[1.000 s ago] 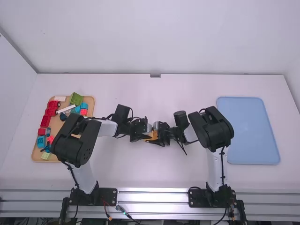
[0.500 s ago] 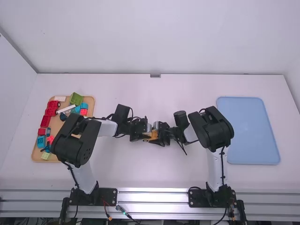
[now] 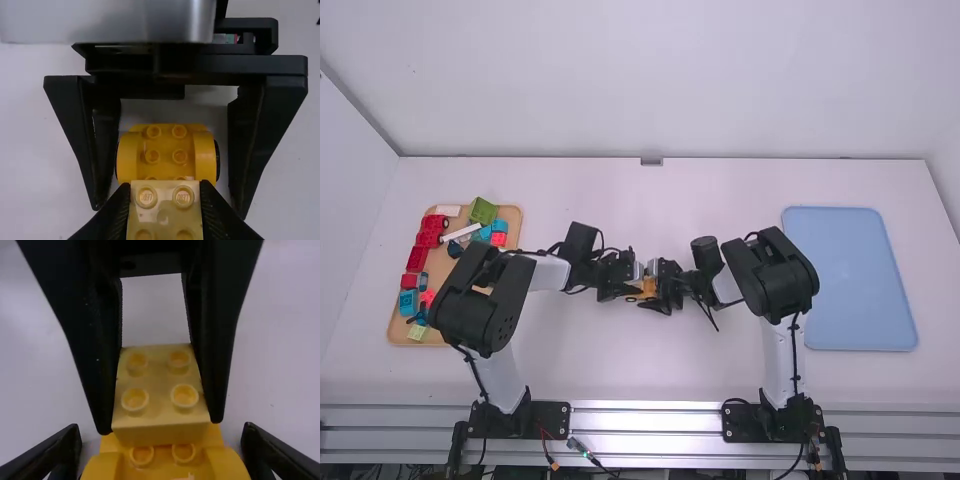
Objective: Assemble lego blocks to make yellow taxi
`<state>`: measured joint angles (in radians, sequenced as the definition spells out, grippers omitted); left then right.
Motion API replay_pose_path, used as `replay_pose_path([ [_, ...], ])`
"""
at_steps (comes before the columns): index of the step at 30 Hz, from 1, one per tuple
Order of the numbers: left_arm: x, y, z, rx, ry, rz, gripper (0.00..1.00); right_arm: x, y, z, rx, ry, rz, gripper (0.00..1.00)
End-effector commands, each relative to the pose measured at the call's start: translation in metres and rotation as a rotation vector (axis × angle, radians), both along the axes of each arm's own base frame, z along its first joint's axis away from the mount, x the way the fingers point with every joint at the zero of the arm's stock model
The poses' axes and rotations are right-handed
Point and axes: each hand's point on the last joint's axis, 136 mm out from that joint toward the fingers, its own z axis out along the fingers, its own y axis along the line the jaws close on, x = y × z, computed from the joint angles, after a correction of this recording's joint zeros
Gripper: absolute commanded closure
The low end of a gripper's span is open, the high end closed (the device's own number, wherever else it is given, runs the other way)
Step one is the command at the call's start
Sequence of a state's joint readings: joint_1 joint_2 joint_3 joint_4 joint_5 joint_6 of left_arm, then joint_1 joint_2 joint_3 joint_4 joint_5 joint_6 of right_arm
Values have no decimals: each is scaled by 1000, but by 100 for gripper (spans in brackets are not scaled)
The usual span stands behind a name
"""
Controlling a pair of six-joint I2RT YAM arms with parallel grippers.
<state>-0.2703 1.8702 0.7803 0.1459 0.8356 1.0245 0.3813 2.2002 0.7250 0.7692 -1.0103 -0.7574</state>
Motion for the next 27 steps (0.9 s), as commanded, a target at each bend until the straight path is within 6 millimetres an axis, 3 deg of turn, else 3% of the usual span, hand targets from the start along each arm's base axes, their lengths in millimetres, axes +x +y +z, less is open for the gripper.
replay_pose_path([
  [1, 6, -3, 4, -17, 7, 0, 98, -3, -3, -12, -22, 45, -21, 22],
  [14, 3, -1, 23, 2, 4, -17, 98, 2, 0, -14, -48, 93, -3, 44],
  [27, 4, 11, 15, 25, 23, 23, 98, 0, -12, -21, -67, 80, -19, 48],
])
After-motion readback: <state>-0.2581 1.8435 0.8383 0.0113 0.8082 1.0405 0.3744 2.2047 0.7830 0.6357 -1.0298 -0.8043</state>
